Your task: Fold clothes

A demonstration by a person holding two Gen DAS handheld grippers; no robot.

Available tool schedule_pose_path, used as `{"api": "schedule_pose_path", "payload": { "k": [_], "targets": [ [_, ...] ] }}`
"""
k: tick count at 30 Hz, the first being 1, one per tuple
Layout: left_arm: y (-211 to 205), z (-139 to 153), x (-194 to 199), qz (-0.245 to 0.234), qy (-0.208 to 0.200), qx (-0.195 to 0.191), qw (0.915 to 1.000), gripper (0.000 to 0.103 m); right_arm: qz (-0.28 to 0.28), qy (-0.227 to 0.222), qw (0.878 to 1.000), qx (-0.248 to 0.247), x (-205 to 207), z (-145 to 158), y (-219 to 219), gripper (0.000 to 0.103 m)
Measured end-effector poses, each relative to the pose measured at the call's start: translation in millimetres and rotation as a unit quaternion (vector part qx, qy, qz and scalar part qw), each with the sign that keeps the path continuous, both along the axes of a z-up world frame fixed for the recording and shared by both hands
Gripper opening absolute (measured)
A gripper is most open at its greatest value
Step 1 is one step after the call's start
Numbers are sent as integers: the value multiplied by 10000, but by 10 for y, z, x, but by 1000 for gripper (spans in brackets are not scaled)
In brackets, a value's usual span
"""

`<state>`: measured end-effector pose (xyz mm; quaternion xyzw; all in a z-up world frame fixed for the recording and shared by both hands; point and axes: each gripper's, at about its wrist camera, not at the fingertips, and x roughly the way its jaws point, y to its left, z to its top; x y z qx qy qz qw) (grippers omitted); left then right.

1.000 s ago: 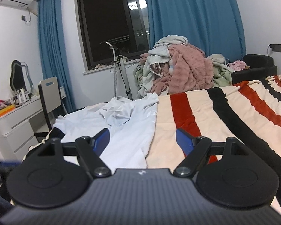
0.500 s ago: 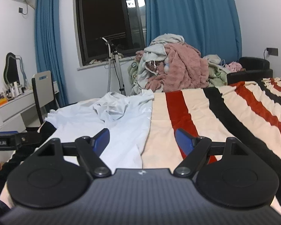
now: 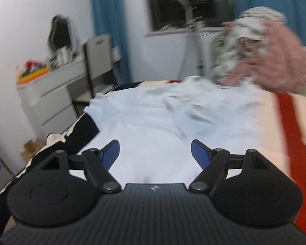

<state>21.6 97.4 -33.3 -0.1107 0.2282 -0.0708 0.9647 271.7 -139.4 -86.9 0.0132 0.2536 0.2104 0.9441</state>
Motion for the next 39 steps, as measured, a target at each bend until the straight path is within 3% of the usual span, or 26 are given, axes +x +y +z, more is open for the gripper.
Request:
{"api": "schedule_pose_path", "payload": {
  "k": [8, 12, 14, 15, 16, 17, 19, 22, 25, 29, 32, 36, 39],
  "targets": [
    [504, -355, 401, 896, 100, -635, 9939, 103, 1181, 7, 9899, -790, 1274, -509, 1741, 78],
    [659, -486, 606, 1310, 154, -815, 9879, 103, 1186, -224, 9882, -939, 1514, -706, 2163, 78],
    [702, -540, 704, 1442, 185, -874, 9855, 103, 1001, -344, 9917, -728, 1633, -729, 2236, 77],
    [704, -555, 721, 1478, 151, -866, 9851, 103, 816, -379, 9943, -572, 1703, -721, 2242, 75],
    [705, -566, 740, 1508, 129, -840, 9849, 103, 675, -377, 9959, -469, 1756, -716, 2229, 63],
    [701, -572, 762, 1528, 127, -814, 9848, 103, 579, -339, 9969, -420, 1793, -714, 2195, 42],
    [696, -583, 772, 1528, 60, -777, 9852, 103, 385, -262, 9984, -320, 1865, -709, 2128, 13],
    [602, -558, 744, 1548, -106, -656, 9857, 103, 111, -260, 9995, -125, 1925, -649, 1991, 12],
    [499, -555, 767, 1406, -86, -408, 9892, 103, -79, -813, 9962, 291, 1744, -328, 1669, 11],
    [377, -505, 720, 1277, -141, -251, 9914, 103, -884, -1268, 9851, 754, 1564, -56, 860, 11],
    [257, -451, 641, 1076, -341, -122, 9935, 103, -1541, -1571, 9694, 1087, 1436, 132, 212, 11],
    [74, -420, 564, 772, -480, 29, 9959, 103, -2526, -1357, 9487, 1334, 1406, -66, -654, 11],
    [-56, -470, 598, 545, -396, 78, 9977, 103, -2647, -1011, 9496, 1343, 1464, -282, -868, 11]
  ]
}}
